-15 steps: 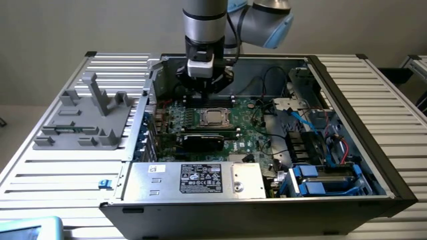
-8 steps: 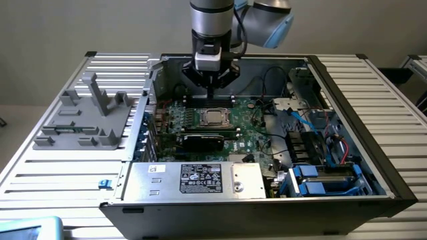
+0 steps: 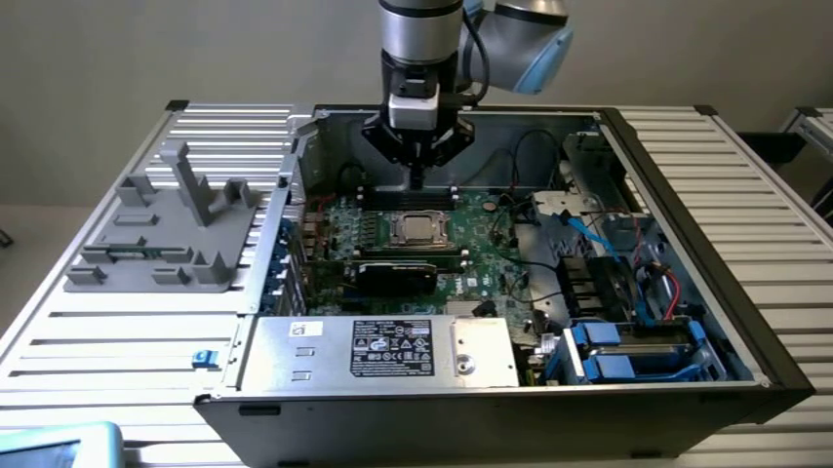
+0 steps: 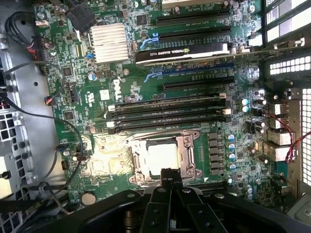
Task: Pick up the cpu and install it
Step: 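Install the second cpu locking lever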
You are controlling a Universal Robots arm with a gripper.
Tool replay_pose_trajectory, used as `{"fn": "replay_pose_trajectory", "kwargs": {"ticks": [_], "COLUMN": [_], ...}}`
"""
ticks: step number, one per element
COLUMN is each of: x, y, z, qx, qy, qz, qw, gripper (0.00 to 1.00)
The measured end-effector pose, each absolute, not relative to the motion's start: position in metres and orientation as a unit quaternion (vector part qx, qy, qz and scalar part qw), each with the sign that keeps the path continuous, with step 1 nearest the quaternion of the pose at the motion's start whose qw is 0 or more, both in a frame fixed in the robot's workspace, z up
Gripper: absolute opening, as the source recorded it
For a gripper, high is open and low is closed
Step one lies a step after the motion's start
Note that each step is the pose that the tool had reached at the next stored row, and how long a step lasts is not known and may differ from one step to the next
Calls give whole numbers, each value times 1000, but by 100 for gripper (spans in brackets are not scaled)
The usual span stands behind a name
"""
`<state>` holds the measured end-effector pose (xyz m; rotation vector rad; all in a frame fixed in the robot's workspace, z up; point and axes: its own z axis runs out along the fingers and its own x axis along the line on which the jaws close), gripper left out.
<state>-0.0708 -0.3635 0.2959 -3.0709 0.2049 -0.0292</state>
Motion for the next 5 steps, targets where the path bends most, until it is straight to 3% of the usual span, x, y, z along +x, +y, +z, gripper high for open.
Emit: {"fn": "replay_pose_trajectory", "kwargs": {"ticks": [5], "x": [-71], "y": [-364], "z": [296], "qx": [-997], "qy": [67], "qz": [-9], "qw": [32], "gripper": [11]}}
